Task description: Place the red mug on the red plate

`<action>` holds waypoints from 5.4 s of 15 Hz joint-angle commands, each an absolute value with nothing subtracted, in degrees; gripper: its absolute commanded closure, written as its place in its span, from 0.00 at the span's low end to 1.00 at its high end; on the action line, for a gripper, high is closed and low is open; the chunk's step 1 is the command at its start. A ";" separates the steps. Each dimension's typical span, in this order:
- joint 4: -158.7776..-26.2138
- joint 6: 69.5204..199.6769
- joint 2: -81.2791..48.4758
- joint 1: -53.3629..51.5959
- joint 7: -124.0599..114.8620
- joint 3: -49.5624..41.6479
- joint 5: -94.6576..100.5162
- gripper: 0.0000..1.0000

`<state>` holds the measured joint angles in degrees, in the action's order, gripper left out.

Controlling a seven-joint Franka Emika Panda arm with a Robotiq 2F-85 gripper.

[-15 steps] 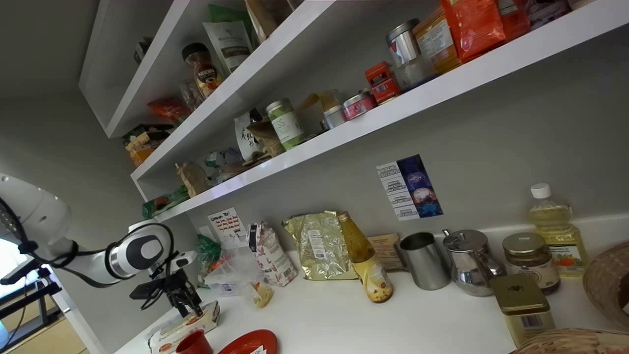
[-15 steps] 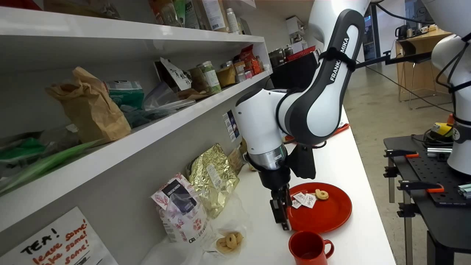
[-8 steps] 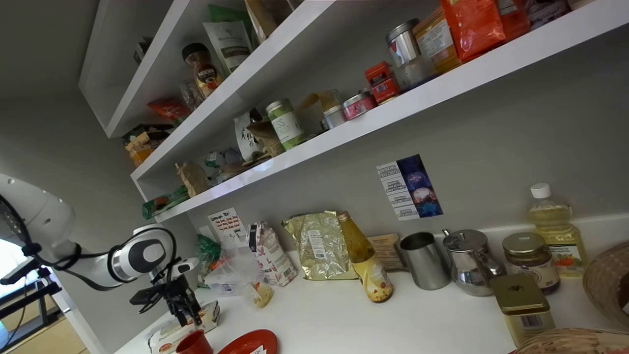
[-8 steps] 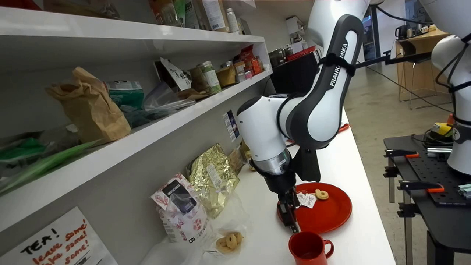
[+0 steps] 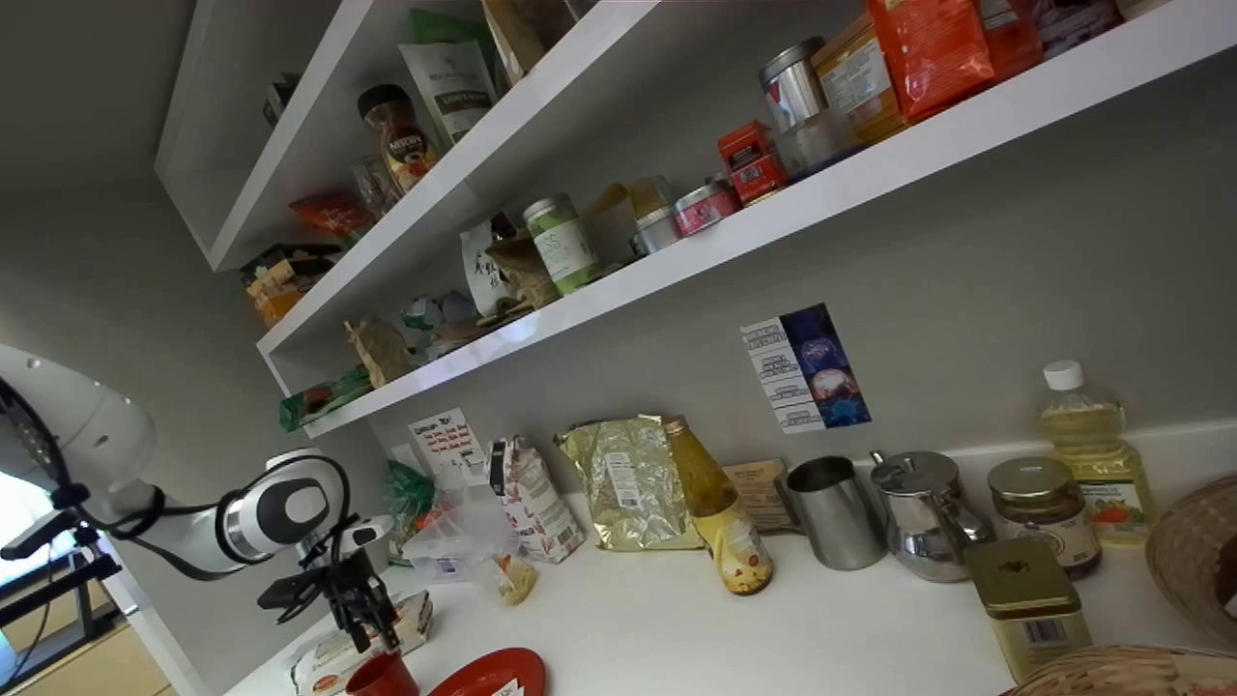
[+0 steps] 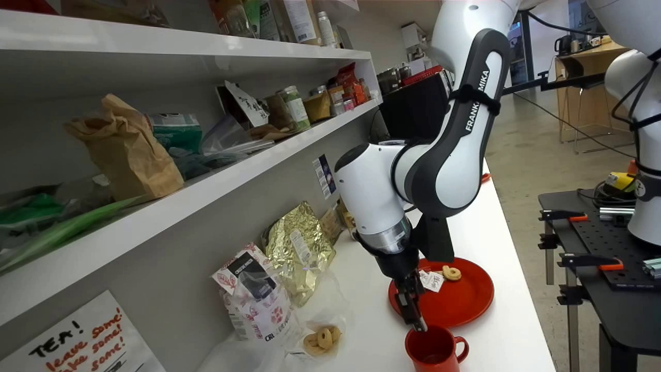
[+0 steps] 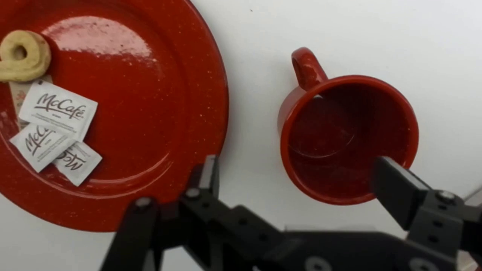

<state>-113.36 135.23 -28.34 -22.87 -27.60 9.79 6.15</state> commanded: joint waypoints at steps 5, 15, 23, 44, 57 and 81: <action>-111.85 134.60 -32.21 -24.97 -27.65 7.36 7.00 0.00; -112.45 135.05 -32.53 -25.17 -27.57 6.84 6.84 0.80; -111.24 134.74 -31.80 -24.14 -27.28 7.08 5.34 0.98; -110.32 135.52 -27.10 -21.30 -29.73 -0.54 8.68 0.98; -120.16 135.60 -23.37 -15.74 -25.41 3.01 3.07 0.98; -121.16 135.06 -23.71 -15.58 -23.54 3.69 3.07 0.23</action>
<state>-121.26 135.19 -23.70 -15.77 -23.51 3.51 3.00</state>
